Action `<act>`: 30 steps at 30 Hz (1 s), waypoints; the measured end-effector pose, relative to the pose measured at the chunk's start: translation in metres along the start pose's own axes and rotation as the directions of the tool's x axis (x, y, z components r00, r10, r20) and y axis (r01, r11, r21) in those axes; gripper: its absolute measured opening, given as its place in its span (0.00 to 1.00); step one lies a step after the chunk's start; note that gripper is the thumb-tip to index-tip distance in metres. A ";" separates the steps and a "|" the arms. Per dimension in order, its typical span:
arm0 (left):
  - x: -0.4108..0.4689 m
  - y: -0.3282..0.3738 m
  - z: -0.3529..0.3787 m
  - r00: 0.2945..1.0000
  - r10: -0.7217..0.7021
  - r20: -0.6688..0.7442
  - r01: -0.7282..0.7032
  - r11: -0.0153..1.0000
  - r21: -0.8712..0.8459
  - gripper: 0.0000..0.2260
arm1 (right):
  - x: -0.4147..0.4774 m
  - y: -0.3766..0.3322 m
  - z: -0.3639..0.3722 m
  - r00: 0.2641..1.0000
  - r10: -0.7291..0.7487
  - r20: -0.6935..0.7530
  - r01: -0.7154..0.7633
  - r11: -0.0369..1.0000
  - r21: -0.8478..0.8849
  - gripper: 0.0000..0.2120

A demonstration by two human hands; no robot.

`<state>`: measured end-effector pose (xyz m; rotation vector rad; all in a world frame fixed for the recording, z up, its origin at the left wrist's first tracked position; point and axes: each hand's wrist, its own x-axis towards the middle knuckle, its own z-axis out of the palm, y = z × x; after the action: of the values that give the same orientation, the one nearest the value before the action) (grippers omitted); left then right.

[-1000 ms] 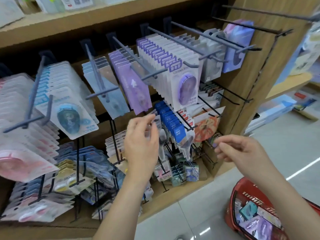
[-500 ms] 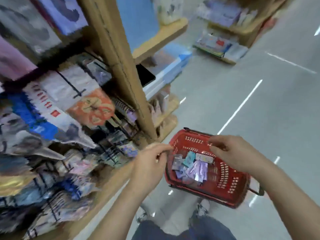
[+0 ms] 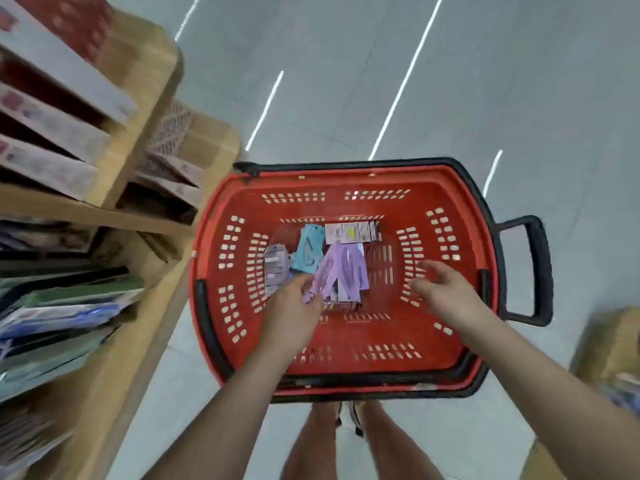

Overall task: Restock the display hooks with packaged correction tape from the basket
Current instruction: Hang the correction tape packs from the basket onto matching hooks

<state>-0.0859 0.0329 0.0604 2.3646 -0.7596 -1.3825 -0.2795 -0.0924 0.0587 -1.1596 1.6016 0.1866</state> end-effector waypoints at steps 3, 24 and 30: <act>0.104 -0.045 0.051 1.000 -0.024 0.017 0.021 0.988 0.152 0.23 | 0.104 0.041 0.062 0.999 0.035 0.032 -0.036 0.999 0.025 0.20; 0.242 -0.138 0.164 0.926 -0.226 0.303 0.345 0.833 -0.433 0.09 | 0.269 0.105 0.173 0.993 0.098 0.072 -0.106 0.987 0.124 0.17; 0.241 -0.132 0.169 0.908 -0.164 0.385 0.378 0.717 -0.586 0.21 | 0.258 0.100 0.148 0.973 0.058 0.223 -0.133 0.932 0.337 0.10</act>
<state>-0.0984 0.0024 -0.2603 1.7570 0.0636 -1.7975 -0.2368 -0.0950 -0.2520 -0.7599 1.4333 0.0786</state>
